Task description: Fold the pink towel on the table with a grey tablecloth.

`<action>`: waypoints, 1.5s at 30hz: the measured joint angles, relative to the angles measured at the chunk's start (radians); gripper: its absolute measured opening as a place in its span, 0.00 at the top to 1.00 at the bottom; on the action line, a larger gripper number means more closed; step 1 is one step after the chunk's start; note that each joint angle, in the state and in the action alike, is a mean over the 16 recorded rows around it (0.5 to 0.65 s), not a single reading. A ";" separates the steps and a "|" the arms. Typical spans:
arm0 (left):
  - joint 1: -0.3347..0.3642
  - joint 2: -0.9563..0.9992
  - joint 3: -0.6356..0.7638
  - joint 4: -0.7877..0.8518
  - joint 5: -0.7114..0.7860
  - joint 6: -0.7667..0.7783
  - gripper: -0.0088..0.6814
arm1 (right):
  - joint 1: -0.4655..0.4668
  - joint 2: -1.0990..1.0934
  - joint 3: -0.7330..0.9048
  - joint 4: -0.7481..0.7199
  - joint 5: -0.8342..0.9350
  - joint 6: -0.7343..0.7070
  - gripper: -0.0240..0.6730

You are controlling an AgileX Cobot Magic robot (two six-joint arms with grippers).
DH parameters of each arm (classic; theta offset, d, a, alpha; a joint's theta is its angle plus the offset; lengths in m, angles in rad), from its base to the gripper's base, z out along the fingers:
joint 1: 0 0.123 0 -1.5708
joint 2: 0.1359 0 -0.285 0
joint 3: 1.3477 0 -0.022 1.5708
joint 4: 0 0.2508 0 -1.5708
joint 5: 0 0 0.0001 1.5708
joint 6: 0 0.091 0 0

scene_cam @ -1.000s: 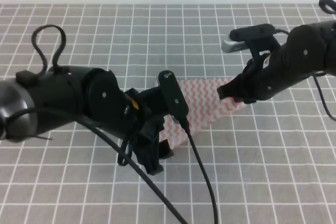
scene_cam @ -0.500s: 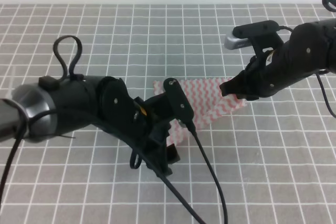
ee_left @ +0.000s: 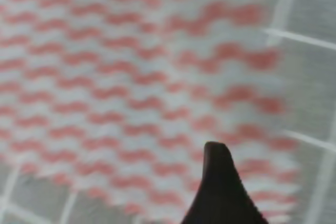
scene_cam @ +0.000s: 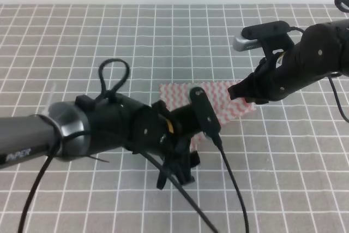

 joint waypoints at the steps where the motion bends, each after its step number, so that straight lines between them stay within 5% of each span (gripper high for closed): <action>1: -0.005 0.003 0.000 0.031 -0.007 -0.033 0.38 | 0.000 0.000 0.000 0.000 0.000 0.000 0.99; 17: -0.082 0.034 -0.001 0.374 -0.091 -0.441 0.37 | 0.000 -0.003 0.000 0.003 -0.003 -0.001 0.99; 27: -0.092 0.073 -0.003 0.754 -0.017 -0.781 0.39 | 0.000 -0.001 0.000 0.003 0.000 -0.001 0.99; 34: -0.092 0.069 -0.003 0.944 0.051 -0.929 0.57 | 0.000 -0.003 0.000 0.004 0.001 -0.001 0.99; 45: -0.092 0.040 -0.028 0.988 0.083 -0.968 0.94 | 0.000 -0.003 0.000 0.004 -0.001 -0.001 0.99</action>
